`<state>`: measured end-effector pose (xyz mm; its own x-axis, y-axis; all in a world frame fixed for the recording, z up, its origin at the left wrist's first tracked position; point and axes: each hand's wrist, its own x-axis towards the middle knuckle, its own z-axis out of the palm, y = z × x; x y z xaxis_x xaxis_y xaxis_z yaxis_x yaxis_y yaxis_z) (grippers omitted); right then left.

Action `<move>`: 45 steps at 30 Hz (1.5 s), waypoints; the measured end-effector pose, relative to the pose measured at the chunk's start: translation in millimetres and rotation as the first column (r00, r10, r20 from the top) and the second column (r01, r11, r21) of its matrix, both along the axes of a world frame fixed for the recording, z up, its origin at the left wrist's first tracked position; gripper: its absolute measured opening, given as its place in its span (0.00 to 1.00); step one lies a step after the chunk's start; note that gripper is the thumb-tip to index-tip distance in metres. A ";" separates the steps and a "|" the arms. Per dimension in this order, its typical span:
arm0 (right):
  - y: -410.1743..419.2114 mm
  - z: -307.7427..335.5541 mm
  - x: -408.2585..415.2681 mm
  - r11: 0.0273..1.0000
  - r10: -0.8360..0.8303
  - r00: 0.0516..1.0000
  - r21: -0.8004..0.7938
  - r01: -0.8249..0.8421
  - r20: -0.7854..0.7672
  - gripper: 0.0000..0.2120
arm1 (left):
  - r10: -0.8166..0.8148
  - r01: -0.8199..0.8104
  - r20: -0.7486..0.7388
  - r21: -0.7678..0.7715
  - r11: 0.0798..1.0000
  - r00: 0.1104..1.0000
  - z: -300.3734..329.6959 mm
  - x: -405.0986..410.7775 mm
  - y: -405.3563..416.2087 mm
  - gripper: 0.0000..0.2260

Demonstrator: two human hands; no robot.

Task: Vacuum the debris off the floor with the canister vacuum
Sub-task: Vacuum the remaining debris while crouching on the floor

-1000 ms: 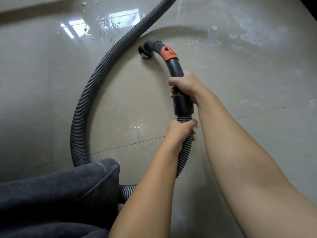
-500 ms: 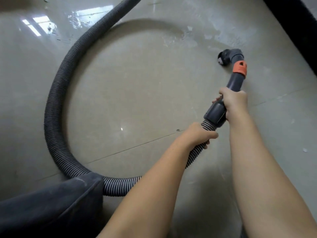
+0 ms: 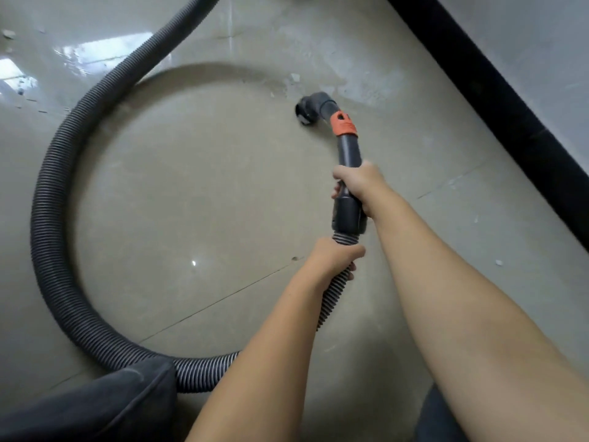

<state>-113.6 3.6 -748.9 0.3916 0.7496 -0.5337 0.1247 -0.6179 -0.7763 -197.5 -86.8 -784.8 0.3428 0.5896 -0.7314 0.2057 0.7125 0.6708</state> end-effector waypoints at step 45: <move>-148.6 -11.8 75.4 0.586 -0.810 0.584 -0.040 0.809 -0.062 0.12 | -0.647 0.682 -0.261 0.066 0.728 0.716 -0.9 33.7 -53.2 0.07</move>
